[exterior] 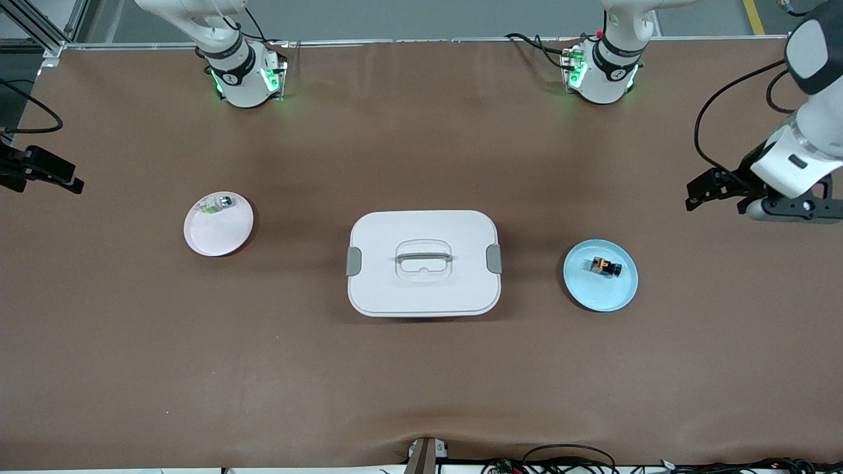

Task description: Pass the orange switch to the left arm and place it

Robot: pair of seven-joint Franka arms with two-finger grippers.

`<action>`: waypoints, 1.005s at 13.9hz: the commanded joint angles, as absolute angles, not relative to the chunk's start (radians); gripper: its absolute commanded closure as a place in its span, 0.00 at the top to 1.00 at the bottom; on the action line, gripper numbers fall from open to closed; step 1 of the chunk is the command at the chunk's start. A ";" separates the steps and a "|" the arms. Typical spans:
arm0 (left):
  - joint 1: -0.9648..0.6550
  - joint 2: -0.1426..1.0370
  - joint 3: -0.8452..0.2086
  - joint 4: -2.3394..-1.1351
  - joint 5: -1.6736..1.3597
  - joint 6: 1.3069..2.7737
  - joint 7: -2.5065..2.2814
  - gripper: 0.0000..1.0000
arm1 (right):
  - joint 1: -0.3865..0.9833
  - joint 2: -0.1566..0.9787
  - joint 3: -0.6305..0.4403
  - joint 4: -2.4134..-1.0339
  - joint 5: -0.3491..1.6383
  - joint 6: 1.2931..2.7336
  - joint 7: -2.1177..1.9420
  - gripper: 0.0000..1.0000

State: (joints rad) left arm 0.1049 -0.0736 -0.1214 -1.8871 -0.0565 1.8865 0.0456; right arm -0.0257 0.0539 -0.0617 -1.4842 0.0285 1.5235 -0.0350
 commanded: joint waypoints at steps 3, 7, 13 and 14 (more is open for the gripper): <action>0.107 -0.179 -0.124 -1.888 -0.037 1.827 0.020 1.00 | -0.014 0.049 -0.061 -1.483 0.035 1.528 -0.038 1.00; 0.106 -0.173 -0.126 -1.884 -0.035 1.815 0.020 1.00 | -0.003 0.049 -0.060 -1.483 0.038 1.528 -0.032 1.00; 0.100 -0.124 -0.124 -1.861 -0.022 1.825 0.020 1.00 | -0.006 0.049 -0.061 -1.483 0.040 1.535 -0.032 1.00; 0.094 -0.115 -0.123 -1.852 -0.020 1.825 0.020 1.00 | -0.005 0.049 -0.061 -1.483 0.040 1.534 -0.032 1.00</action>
State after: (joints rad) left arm 0.1036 -0.1397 -0.1215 -1.8849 -0.0485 1.8295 0.0339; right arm -0.0054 0.0539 -0.0597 -1.4842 0.0306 1.5310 -0.0347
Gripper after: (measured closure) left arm 0.000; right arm 0.000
